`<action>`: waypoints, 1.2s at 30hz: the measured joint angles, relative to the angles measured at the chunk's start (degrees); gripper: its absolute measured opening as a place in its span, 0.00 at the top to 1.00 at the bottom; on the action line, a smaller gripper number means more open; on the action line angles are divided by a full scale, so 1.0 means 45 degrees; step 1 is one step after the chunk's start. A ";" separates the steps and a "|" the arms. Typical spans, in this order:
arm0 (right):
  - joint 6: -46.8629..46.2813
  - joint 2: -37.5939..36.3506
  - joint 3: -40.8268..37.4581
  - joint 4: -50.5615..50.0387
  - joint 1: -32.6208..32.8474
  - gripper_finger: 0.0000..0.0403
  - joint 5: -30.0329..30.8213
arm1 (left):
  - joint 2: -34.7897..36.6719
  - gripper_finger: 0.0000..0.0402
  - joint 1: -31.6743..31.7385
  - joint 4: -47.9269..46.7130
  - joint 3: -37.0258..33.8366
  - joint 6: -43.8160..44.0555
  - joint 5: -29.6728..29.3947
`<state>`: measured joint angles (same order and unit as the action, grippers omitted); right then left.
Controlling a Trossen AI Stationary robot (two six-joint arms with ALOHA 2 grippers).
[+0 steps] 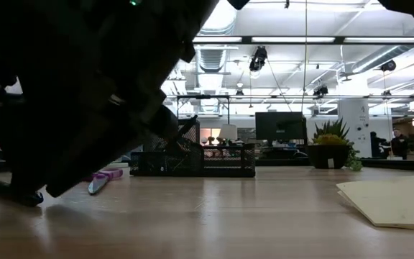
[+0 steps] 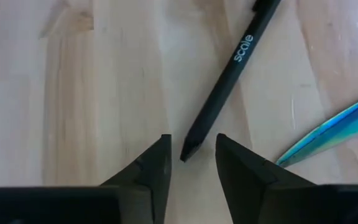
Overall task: Pick and place office supplies into organizer
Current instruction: Put the black pen into the black desk organizer
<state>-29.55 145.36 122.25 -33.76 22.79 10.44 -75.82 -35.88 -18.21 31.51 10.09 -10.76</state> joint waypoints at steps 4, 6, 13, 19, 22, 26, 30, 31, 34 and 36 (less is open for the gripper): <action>-0.0003 -0.0005 -0.0179 0.0028 -0.0015 0.76 0.0012 | -0.0411 0.60 0.0000 0.0156 0.0000 0.0001 0.0004; -0.0003 -0.0005 -0.0212 0.0024 -0.0014 0.77 0.0039 | -0.0547 0.60 0.0000 0.0255 0.0005 0.0010 0.0004; -0.0061 -0.0005 -0.0212 0.0011 -0.0006 0.83 0.0010 | -0.0506 0.60 0.0000 0.0300 0.0015 0.0005 0.0012; -0.0100 -0.0029 -0.0367 0.0068 -0.0033 0.90 0.0053 | -0.0402 0.60 0.0000 0.0343 0.0015 0.0005 0.0048; -0.0110 -0.0049 -0.0446 0.0098 -0.0088 0.94 0.0053 | -0.0402 0.60 0.0000 0.0336 0.0015 0.0005 0.0048; -0.0148 -0.0053 -0.0501 0.0117 -0.0132 0.97 0.0064 | -0.0397 0.60 0.0000 0.0333 0.0015 0.0010 0.0043; -0.1094 -0.0078 -0.0686 0.0236 -0.0205 0.98 0.0282 | -0.0392 0.60 0.0000 0.0292 0.0019 0.0005 0.0038; -0.1351 -0.0092 -0.0764 0.0319 -0.0228 0.98 0.0282 | -0.0386 0.60 0.0000 0.0276 0.0019 0.0005 0.0035; -0.1543 -0.0117 -0.0963 0.0620 -0.0248 0.98 0.0303 | -0.0319 0.60 0.0000 0.0203 0.0024 0.0005 0.0016; -0.1543 -0.0117 -0.0995 0.0683 -0.0248 0.98 0.0343 | -0.0262 0.60 0.0000 0.0154 0.0024 0.0005 -0.0001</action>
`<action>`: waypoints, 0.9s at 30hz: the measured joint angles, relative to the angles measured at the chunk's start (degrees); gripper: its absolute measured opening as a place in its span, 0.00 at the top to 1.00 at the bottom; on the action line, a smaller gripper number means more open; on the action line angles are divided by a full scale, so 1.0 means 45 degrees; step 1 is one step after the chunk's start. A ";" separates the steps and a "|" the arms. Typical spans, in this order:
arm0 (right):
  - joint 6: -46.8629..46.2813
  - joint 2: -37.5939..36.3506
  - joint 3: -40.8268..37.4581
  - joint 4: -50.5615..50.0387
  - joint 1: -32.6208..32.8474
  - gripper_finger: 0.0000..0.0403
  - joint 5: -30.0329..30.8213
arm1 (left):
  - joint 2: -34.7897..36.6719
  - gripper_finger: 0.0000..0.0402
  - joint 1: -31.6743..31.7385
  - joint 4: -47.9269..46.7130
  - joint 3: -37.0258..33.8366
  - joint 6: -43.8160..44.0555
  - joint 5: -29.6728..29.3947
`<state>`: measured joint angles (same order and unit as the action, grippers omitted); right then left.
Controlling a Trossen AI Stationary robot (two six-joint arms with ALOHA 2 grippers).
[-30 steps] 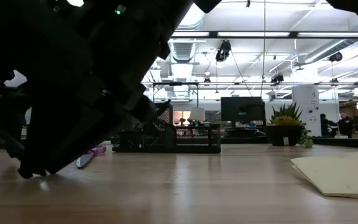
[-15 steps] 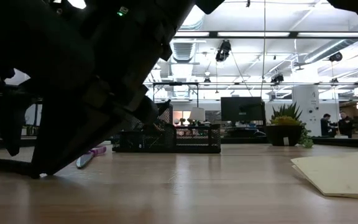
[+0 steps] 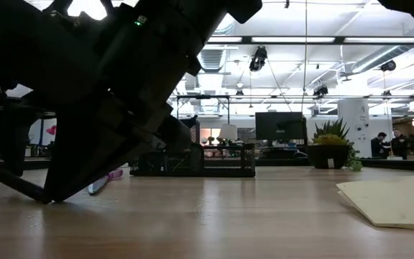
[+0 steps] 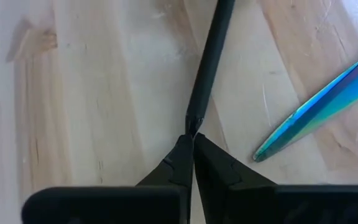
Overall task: Pick and place office supplies into organizer
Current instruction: Put the black pen into the black desk organizer
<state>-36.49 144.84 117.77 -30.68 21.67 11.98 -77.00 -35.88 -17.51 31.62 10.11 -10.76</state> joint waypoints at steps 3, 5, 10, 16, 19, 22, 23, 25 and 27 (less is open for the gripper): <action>0.0000 0.0000 -0.0015 0.0002 -0.0005 0.98 0.0013 | 0.0040 0.60 0.0000 0.0008 0.0000 -0.0001 0.0000; 0.0000 0.0005 -0.0019 0.0007 -0.0005 0.98 0.0036 | 0.0040 0.61 0.0000 0.0005 0.0000 -0.0007 0.0004; 0.0000 0.0019 -0.0024 -0.0002 -0.0005 0.98 0.0046 | 0.0040 0.77 0.0005 0.0018 0.0005 -0.0327 0.0005; 0.0000 0.0034 -0.0028 -0.0013 -0.0010 0.98 0.0051 | -0.0344 0.95 0.0124 -0.0098 0.0038 -0.0717 0.0051; 0.0000 0.0039 -0.0033 -0.0016 -0.0010 0.98 0.0051 | -0.0591 0.94 0.0121 -0.0196 0.0049 -0.0704 0.0049; 0.0000 0.0044 -0.0038 -0.0019 -0.0010 0.98 0.0046 | -0.0510 0.87 0.0133 -0.0253 0.0039 -0.0669 -0.0085; 0.0000 0.0044 -0.0038 -0.0022 -0.0010 0.98 0.0046 | -0.0450 0.84 0.0136 -0.0277 0.0058 -0.0669 -0.0181; 0.0000 0.0044 -0.0038 -0.0023 -0.0010 0.98 0.0046 | -0.0379 0.77 0.0141 -0.0342 0.0069 -0.0661 -0.0361; 0.0000 0.0044 -0.0040 -0.0027 -0.0015 0.98 0.0041 | -0.0368 0.70 0.0145 -0.0351 0.0073 -0.0665 -0.0408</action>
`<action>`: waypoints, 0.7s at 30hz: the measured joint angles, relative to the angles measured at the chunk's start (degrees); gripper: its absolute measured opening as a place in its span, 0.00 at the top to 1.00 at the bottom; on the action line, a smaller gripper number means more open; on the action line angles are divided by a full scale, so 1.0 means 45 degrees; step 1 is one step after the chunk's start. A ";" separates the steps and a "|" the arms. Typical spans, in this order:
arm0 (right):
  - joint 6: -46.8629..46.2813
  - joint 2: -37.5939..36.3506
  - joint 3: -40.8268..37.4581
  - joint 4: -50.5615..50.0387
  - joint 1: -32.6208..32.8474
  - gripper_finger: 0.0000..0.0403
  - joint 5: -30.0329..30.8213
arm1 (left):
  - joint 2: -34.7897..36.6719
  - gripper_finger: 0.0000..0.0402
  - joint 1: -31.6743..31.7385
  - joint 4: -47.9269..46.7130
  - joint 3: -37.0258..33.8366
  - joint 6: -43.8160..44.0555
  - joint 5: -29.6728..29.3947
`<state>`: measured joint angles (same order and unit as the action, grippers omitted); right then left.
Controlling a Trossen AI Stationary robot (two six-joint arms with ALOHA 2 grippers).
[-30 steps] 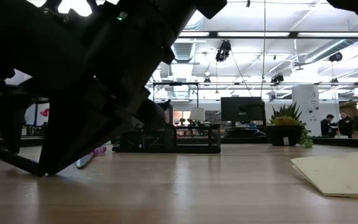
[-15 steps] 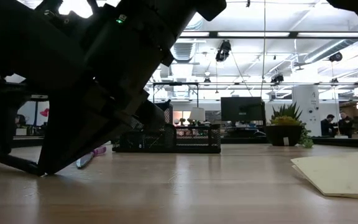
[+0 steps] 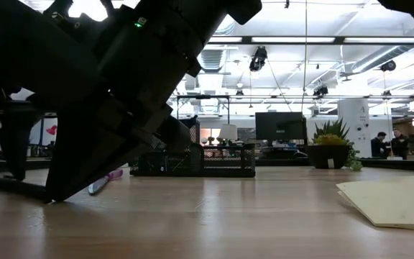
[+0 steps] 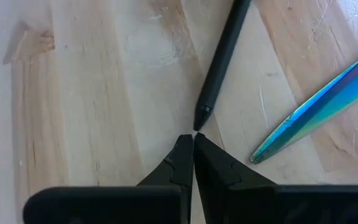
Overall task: Pick and place office supplies into organizer
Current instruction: Put the black pen into the black desk organizer
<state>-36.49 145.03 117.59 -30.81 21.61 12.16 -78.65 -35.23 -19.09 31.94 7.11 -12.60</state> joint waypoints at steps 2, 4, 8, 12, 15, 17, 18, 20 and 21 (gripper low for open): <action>0.0000 0.0000 -0.0003 0.0000 0.0000 0.98 -0.0005 | -0.0010 0.64 0.0006 -0.0057 -0.0005 0.0001 -0.0023; 0.0000 0.0000 -0.0003 0.0000 0.0000 0.98 -0.0005 | -0.0073 0.60 0.0006 -0.0187 0.0010 0.0005 -0.0079; -0.0010 0.0000 -0.0003 -0.0004 0.0000 0.98 -0.0005 | -0.0305 0.60 0.0015 -0.0219 0.0015 0.0000 -0.0003; -0.0015 0.0000 -0.0003 -0.0005 0.0000 0.98 -0.0005 | -0.0649 0.72 0.0020 -0.0228 0.0015 -0.0041 0.0177; -0.0010 0.0000 -0.0007 -0.0010 0.0000 0.98 -0.0005 | -0.1061 0.84 0.0022 -0.0217 0.0010 -0.0160 0.0312; -0.0005 0.0000 -0.0007 -0.0009 0.0000 0.98 -0.0005 | -0.1347 0.92 0.0025 -0.0215 0.0015 -0.0418 0.0300; -0.0005 0.0000 -0.0007 -0.0010 0.0000 0.98 -0.0005 | -0.1483 0.95 0.0035 -0.0218 0.0015 -0.0481 0.0134; -0.0007 0.0000 -0.0003 -0.0012 0.0006 0.98 -0.0010 | -0.1691 0.97 0.0056 -0.0186 0.0038 -0.0505 0.0021; -0.0008 0.0000 0.0025 -0.0035 0.0019 0.98 -0.0007 | -0.1749 0.97 0.0054 -0.0177 0.0039 -0.0579 -0.0007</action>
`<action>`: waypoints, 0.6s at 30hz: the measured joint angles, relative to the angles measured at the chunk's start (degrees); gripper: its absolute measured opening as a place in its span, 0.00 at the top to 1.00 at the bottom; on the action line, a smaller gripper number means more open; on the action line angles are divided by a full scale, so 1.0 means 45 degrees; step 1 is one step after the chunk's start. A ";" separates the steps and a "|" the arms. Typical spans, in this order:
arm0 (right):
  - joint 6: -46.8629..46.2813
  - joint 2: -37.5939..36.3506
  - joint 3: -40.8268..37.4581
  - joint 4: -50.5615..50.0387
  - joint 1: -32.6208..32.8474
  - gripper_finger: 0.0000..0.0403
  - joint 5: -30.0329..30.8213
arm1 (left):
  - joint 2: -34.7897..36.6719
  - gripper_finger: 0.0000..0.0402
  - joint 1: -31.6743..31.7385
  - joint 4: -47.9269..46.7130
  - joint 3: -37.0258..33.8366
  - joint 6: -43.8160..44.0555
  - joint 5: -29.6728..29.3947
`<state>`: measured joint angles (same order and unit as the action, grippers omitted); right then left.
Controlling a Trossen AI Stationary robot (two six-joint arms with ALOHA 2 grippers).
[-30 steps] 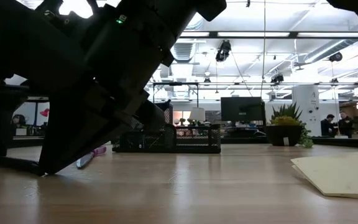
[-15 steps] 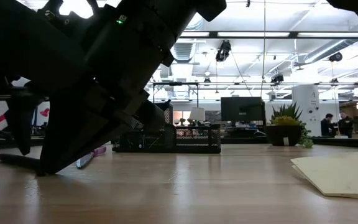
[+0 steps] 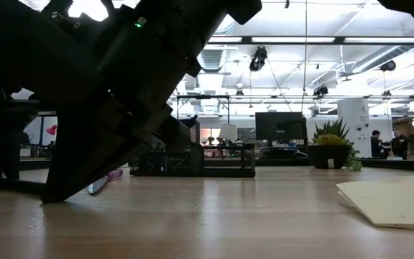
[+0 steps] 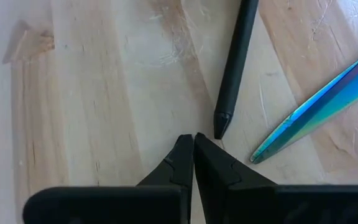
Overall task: Pick and place office supplies into organizer
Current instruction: Put the black pen into the black desk organizer
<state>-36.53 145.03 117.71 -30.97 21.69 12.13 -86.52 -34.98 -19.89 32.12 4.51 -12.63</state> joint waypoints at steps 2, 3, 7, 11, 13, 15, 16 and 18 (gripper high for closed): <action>0.0014 0.0005 0.0110 -0.0083 0.0015 0.98 0.0007 | 0.0034 0.96 0.0000 -0.0026 0.0017 -0.0197 0.0006; 0.0069 0.0024 0.0203 -0.0159 0.0028 0.98 0.0002 | 0.0147 0.96 0.0006 -0.0055 0.0016 -0.0206 0.0016; 0.0195 0.0049 0.0584 -0.0692 0.0171 0.98 0.0461 | 0.1146 0.97 0.0044 -0.0943 0.0387 -0.0470 -0.0093; 0.0172 -0.0090 0.0817 -0.2194 0.0331 0.98 0.1619 | 0.2034 0.99 0.0111 -0.3403 0.1097 -0.0787 -0.0769; 0.0051 -0.0264 0.0849 -0.2943 0.0417 0.98 0.2243 | 0.2366 0.99 0.0121 -0.4262 0.1749 -0.0980 -0.1395; -0.0274 -0.0466 0.0868 -0.3776 0.0553 0.98 0.2942 | 0.2582 0.99 0.0161 -0.5830 0.2262 -0.1358 -0.1945; -0.0554 -0.0599 0.0871 -0.4257 0.0635 0.98 0.3311 | 0.2636 0.99 0.0209 -0.6476 0.2565 -0.1589 -0.2237; -0.1211 -0.0737 0.0875 -0.5172 0.0811 0.98 0.3867 | 0.2771 0.99 0.0342 -0.7230 0.3307 -0.2235 -0.3056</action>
<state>-41.98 141.71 121.64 -54.24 25.34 29.53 -74.06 -33.44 -52.42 47.00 -5.55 -26.38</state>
